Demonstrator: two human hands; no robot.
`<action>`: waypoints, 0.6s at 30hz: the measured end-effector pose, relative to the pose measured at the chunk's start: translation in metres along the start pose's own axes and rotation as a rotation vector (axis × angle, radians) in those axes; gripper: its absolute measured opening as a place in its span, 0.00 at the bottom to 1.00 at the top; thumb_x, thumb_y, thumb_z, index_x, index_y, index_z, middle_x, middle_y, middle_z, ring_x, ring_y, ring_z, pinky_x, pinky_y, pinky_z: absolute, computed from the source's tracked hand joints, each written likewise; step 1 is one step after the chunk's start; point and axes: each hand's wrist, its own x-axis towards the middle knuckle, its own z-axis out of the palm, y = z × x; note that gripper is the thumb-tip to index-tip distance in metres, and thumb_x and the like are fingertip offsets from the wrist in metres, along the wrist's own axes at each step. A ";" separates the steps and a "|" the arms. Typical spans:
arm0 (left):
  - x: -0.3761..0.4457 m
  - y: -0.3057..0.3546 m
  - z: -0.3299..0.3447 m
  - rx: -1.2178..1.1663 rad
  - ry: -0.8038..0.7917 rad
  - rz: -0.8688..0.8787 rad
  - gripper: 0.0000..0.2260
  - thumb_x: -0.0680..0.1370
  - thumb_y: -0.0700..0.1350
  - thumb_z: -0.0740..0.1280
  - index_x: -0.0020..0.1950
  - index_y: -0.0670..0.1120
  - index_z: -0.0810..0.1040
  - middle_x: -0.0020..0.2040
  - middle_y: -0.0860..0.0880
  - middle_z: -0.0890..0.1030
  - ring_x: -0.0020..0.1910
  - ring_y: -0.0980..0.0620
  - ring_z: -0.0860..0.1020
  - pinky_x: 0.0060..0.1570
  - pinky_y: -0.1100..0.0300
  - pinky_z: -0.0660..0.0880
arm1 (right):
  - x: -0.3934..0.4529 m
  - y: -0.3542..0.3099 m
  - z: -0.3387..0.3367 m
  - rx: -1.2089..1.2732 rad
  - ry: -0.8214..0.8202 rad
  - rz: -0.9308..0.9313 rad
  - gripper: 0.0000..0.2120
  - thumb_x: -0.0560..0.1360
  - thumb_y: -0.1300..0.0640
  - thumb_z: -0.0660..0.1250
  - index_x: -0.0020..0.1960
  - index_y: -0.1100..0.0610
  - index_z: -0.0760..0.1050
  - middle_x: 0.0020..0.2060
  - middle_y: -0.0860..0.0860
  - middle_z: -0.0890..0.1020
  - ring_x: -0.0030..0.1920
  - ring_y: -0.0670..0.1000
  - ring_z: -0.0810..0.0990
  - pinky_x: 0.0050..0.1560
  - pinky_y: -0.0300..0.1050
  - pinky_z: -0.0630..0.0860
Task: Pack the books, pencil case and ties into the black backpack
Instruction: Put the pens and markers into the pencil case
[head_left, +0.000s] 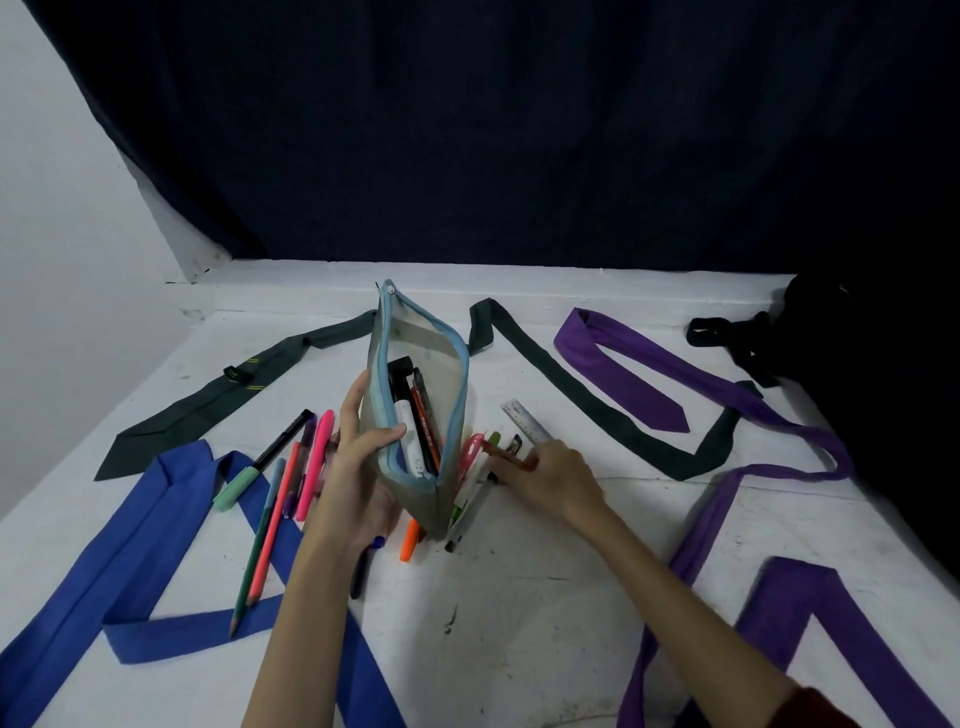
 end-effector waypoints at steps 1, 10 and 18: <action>0.001 0.000 -0.001 -0.002 0.001 -0.003 0.30 0.72 0.32 0.58 0.72 0.53 0.65 0.52 0.51 0.81 0.45 0.53 0.83 0.40 0.54 0.81 | 0.001 -0.002 0.009 -0.042 0.050 -0.029 0.20 0.75 0.42 0.66 0.30 0.53 0.67 0.26 0.46 0.70 0.26 0.43 0.68 0.27 0.36 0.61; 0.007 0.001 -0.012 -0.065 -0.007 -0.066 0.34 0.66 0.36 0.65 0.70 0.56 0.67 0.60 0.46 0.79 0.53 0.45 0.82 0.48 0.46 0.80 | 0.012 -0.015 -0.004 0.108 0.167 0.159 0.15 0.72 0.46 0.70 0.37 0.57 0.75 0.33 0.52 0.80 0.32 0.50 0.79 0.31 0.42 0.73; 0.023 0.010 -0.004 0.047 -0.119 -0.110 0.35 0.65 0.38 0.69 0.70 0.55 0.65 0.54 0.49 0.82 0.51 0.45 0.81 0.47 0.47 0.79 | -0.031 -0.119 -0.079 0.515 0.071 -0.108 0.06 0.73 0.62 0.67 0.40 0.65 0.78 0.26 0.58 0.77 0.19 0.46 0.71 0.21 0.34 0.65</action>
